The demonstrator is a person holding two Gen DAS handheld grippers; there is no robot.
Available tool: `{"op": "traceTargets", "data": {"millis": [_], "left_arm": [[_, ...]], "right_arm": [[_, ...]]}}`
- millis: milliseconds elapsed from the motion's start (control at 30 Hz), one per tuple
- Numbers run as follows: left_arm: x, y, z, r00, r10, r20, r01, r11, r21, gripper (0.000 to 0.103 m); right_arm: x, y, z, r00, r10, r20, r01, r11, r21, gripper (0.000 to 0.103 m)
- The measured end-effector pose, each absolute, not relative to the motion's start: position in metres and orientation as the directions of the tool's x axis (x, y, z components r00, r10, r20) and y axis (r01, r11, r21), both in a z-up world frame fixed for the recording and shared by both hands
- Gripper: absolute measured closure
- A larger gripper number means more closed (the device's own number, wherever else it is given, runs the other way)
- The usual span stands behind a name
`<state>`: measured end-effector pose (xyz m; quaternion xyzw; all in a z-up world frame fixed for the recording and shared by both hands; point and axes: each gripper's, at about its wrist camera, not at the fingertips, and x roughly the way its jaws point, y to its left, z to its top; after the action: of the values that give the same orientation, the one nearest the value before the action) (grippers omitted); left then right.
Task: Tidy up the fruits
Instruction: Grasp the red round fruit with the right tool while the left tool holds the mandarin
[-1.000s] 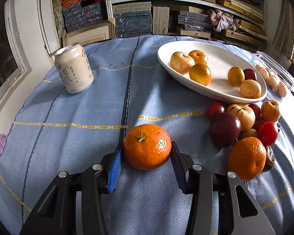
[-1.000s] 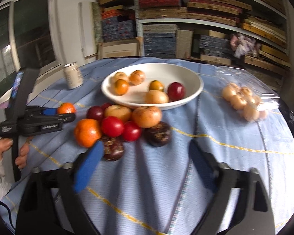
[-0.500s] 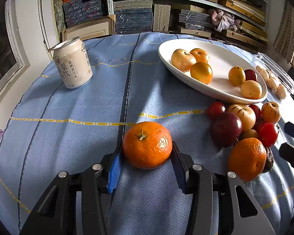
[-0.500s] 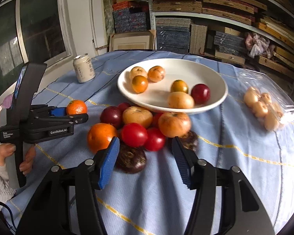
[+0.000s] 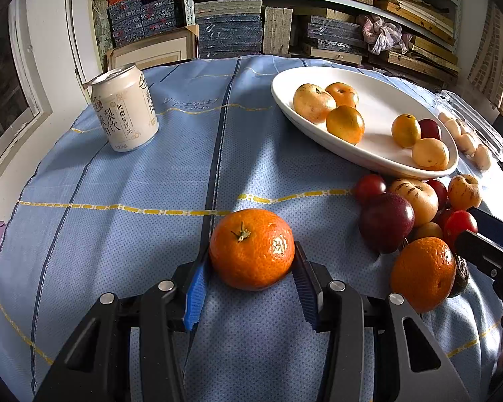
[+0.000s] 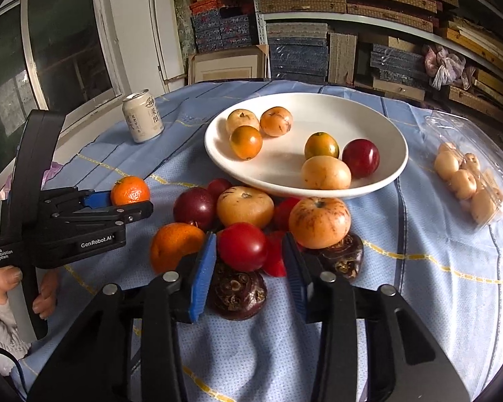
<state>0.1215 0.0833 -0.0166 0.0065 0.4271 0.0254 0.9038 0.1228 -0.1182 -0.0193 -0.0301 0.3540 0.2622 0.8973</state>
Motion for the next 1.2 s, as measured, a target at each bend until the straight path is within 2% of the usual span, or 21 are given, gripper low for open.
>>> {"op": "traceTargets", "data": {"millis": [200,800,1100,1200], "left_arm": [[0.122,0.083,-0.016,0.634,0.051,-0.772,-0.040,0.999,0.033,0.055],[0.122,0.085,-0.016,0.639,0.032,-0.768,-0.049,0.999,0.000,0.056],[0.108,0.069,-0.005,0.701,0.104,-0.706,-0.049,0.994,0.097,0.056],[0.104,0.061,-0.002,0.712,0.085,-0.697,-0.024,0.995,0.097,0.056]], "right_arm": [[0.119,-0.110,-0.020,0.622,0.437,-0.650,-0.497,0.861,0.103,0.072],[0.113,-0.115,-0.019,0.631,0.448,-0.634,-0.489,0.864,0.123,0.072],[0.112,-0.119,-0.019,0.627,0.457,-0.631,-0.493,0.860,0.132,0.072],[0.110,-0.121,-0.017,0.629,0.463,-0.624,-0.494,0.858,0.139,0.073]]}}
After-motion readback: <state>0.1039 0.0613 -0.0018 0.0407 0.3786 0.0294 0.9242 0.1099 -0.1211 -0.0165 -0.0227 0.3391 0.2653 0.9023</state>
